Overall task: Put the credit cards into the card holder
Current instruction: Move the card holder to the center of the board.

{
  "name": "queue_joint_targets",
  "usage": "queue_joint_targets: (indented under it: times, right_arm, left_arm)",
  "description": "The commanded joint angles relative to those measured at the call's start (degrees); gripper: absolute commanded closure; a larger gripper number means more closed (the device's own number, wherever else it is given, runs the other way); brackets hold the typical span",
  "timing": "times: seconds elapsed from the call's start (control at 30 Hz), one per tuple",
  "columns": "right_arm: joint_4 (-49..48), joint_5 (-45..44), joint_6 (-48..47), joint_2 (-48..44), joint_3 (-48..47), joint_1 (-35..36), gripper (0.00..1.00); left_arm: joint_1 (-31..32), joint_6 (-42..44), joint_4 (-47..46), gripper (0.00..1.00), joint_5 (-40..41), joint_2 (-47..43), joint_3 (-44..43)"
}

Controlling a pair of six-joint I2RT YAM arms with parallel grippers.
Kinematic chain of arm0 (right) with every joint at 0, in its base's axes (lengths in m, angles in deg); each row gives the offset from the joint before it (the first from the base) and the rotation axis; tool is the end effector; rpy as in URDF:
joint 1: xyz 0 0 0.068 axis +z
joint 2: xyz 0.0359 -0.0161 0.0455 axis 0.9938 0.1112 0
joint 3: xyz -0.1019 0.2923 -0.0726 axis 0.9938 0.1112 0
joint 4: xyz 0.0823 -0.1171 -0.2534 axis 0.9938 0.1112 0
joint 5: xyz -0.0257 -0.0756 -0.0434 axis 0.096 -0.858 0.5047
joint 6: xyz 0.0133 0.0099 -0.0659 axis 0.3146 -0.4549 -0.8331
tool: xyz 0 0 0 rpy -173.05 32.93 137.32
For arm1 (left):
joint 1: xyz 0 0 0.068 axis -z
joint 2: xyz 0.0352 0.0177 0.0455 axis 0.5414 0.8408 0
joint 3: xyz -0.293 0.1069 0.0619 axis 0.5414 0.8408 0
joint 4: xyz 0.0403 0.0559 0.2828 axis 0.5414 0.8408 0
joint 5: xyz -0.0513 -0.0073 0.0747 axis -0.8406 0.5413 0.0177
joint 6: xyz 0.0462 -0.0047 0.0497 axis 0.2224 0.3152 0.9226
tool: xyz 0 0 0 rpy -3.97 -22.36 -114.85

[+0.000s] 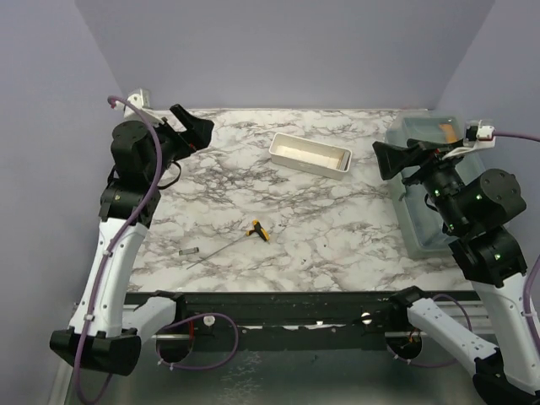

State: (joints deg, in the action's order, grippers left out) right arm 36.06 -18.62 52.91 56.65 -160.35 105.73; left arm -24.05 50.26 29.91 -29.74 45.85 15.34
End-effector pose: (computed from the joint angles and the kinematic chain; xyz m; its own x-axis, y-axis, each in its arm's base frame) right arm 0.1282 0.0485 0.5255 0.0216 0.3448 -0.9384 -0.3450 0.8835 0.3167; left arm 0.2265 -0.0415 0.5033 -0.1781 -0.5166 -0.8375 0.2091 0.8118 -0.5452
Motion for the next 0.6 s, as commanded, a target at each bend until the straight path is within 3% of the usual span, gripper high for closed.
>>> queue_joint_targets:
  times: [0.0,0.2,0.4,0.57]
  right_arm:
    - [1.99,-1.06,-0.15,0.03,1.59,-0.22,0.00]
    - [2.56,5.12,-2.24,0.40,3.35,-0.23,0.00]
    - [3.25,8.68,-0.63,1.58,5.31,-0.22,0.00]
    - [2.08,10.26,0.44,1.39,6.97,-0.23,0.00]
  left_arm:
    - [-0.42,-2.25,5.80,0.01,6.50,5.38,2.80]
    - [-4.83,-8.90,7.16,0.01,14.22,13.22,6.84]
    - [-16.99,-17.45,2.98,0.01,8.70,21.02,11.96]
    - [-22.90,-29.51,-6.20,0.01,4.70,24.66,17.70]
